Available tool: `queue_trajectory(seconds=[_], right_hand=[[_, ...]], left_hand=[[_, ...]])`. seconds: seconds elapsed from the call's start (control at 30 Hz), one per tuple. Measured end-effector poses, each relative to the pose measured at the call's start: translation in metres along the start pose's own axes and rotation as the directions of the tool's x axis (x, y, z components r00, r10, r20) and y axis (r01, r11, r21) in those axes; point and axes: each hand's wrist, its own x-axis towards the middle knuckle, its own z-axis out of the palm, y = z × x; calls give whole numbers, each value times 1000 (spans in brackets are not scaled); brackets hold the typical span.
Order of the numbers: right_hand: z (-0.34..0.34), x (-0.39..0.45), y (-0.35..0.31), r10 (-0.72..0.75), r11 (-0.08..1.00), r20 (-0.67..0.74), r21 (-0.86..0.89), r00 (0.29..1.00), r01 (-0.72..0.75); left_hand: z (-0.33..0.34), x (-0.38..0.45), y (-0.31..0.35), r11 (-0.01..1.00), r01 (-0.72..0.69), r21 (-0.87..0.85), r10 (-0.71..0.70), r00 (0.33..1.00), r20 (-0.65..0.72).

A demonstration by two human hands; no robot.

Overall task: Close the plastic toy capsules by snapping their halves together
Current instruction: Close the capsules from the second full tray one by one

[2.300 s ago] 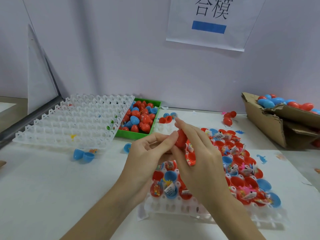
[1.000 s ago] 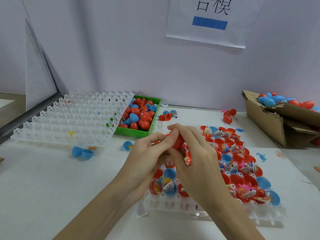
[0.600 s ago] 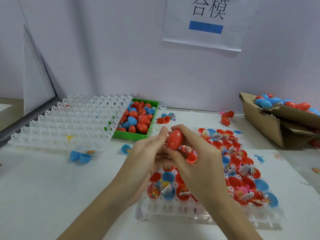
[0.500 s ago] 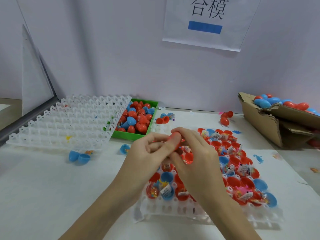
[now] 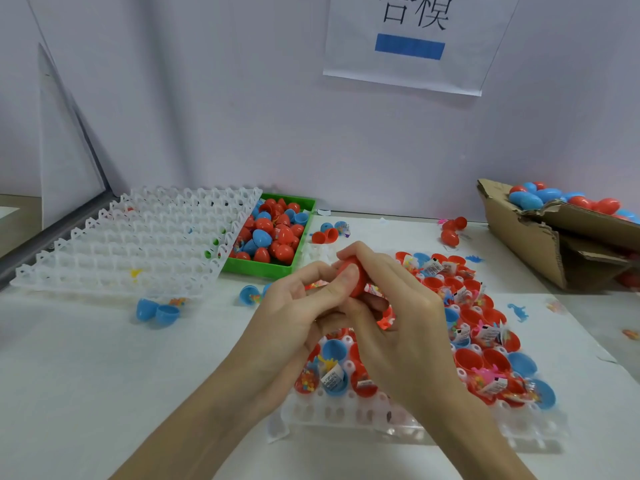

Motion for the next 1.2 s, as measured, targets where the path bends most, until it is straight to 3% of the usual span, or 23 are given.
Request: queue_trajectory(seconds=[0.13, 0.33, 0.47, 0.63, 0.77, 1.0, 1.2], right_hand=[[3, 0, -2, 2, 1000, -23, -28, 1000, -2], [5, 0, -5, -21, 1000, -70, -10, 997, 20], [7, -2, -6, 14, 999, -69, 31, 998, -12], [4, 1, -2, 35, 999, -75, -25, 997, -37], [2, 1, -1, 72, 997, -34, 10, 997, -71], [2, 1, -3, 95, 983, 104, 148, 990, -109], [1, 1, -5, 75, 976, 74, 198, 994, -89]], left_hand=[[-2, 4, -4, 999, 9, -42, -9, 1000, 6], [-8, 6, 2, 924, 185, -335, -154, 981, 119], [-8, 7, 0, 960, 167, -226, -146, 983, 109], [-2, 9, -1, 985, 111, -133, -112, 994, -2], [-5, 4, 5, 997, 51, -56, -50, 999, 20], [-10, 7, 9, 972, 139, -190, -132, 990, 47], [-10, 6, 7, 967, 118, -224, -104, 992, 70]])
